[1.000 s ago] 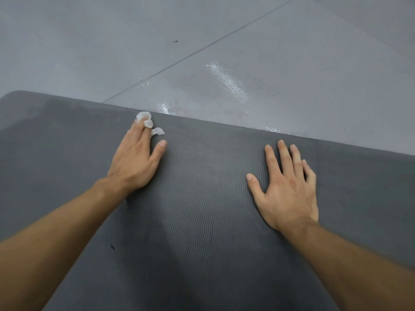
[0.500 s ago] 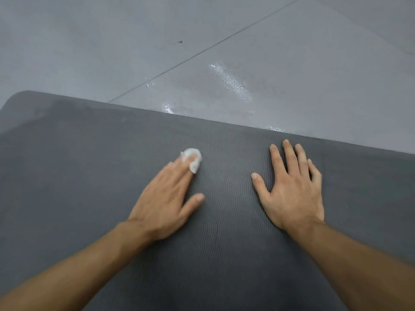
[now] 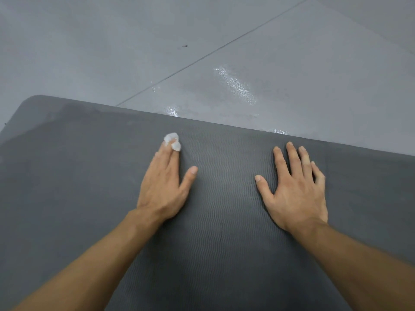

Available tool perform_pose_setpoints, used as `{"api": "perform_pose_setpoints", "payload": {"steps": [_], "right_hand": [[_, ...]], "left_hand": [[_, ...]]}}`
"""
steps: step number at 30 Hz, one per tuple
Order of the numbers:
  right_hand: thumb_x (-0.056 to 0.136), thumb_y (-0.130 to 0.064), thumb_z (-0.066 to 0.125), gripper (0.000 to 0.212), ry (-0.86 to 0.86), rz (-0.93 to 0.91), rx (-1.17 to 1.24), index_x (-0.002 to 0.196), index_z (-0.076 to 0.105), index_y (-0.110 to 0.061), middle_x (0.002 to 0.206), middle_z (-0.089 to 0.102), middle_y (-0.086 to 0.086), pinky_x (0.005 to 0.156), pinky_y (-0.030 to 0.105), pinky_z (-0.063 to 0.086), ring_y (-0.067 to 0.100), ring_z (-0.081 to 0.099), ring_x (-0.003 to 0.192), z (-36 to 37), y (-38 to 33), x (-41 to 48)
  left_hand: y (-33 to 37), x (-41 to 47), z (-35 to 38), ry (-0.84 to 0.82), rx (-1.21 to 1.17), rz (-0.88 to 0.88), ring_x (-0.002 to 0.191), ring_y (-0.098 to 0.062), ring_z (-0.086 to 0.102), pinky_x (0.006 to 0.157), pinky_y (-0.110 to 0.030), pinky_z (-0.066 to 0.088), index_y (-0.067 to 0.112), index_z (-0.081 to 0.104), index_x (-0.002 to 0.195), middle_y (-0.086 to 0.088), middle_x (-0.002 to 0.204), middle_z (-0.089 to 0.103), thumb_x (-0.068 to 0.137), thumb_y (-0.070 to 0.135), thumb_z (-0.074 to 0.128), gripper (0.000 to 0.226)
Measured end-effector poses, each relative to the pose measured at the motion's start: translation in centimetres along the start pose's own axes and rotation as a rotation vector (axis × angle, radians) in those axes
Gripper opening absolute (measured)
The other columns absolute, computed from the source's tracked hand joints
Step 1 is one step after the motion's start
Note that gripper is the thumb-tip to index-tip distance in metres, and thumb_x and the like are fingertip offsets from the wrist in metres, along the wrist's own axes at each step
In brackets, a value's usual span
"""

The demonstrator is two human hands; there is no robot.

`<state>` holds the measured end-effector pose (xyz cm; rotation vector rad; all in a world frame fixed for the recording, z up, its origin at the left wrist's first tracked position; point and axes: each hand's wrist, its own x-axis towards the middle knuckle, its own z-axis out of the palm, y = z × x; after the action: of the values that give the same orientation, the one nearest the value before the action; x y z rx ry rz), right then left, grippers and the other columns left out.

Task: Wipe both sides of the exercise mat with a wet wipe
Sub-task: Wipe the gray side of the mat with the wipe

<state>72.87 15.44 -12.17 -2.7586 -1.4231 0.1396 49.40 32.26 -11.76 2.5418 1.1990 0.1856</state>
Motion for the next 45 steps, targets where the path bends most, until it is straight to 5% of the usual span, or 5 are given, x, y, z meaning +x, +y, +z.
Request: {"api": "perform_pose_setpoints", "payload": {"steps": [10,21,26,39,45], "right_hand": [[0.098,-0.073,0.013,0.083,-0.024,-0.005,0.025,0.165,0.020,-0.024,0.174,0.011,0.004,0.127,0.049,0.014,0.025,0.003,0.161,-0.1,0.0,0.1],[0.099,-0.073,0.005,0.082,-0.250,-0.030,0.072,0.165,-0.011,-0.029,0.172,-0.021,-0.002,0.129,0.045,-0.008,0.022,-0.023,0.158,-1.3,0.3,0.7],[0.103,-0.069,0.008,0.079,-0.333,0.006,0.075,0.164,-0.017,-0.027,0.170,-0.028,-0.001,0.128,0.045,-0.011,0.024,-0.026,0.157,-1.8,-0.3,0.6],[0.107,-0.061,0.015,0.075,-0.466,-0.050,0.012,0.163,-0.021,-0.026,0.169,-0.031,0.003,0.130,0.043,-0.003,0.026,-0.024,0.157,-3.1,-0.7,-3.7],[0.107,-0.061,0.016,0.076,-0.438,-0.096,-0.006,0.163,-0.019,-0.024,0.170,-0.029,0.003,0.130,0.042,-0.002,0.025,-0.022,0.158,-2.8,-0.7,-8.0]], "left_hand": [[5.5,-6.7,0.9,-0.170,0.020,0.338,0.159,-0.011,-0.001,0.130,-0.039,0.013,0.014,0.012,0.165,0.004,0.174,0.005,0.106,0.060,0.024,0.076],[-2.1,-1.5,-0.7,0.055,-0.085,-0.177,0.149,-0.022,0.031,0.125,-0.049,0.024,0.015,0.032,0.155,0.002,0.160,0.033,0.099,0.063,0.023,0.074],[0.2,-0.9,0.7,0.011,-0.025,-0.246,0.159,-0.023,0.004,0.129,-0.046,0.009,0.003,0.023,0.161,-0.005,0.171,0.010,0.096,0.073,0.021,0.096],[9.7,-10.3,1.6,-0.202,0.022,0.232,0.152,-0.003,-0.027,0.127,-0.027,-0.009,0.017,-0.009,0.164,0.008,0.171,-0.016,0.090,0.078,-0.010,0.096],[3.7,-8.4,0.7,-0.128,0.058,0.064,0.158,-0.007,-0.008,0.126,-0.026,-0.007,0.019,0.005,0.166,0.009,0.173,-0.003,0.091,0.071,0.001,0.091]]}}
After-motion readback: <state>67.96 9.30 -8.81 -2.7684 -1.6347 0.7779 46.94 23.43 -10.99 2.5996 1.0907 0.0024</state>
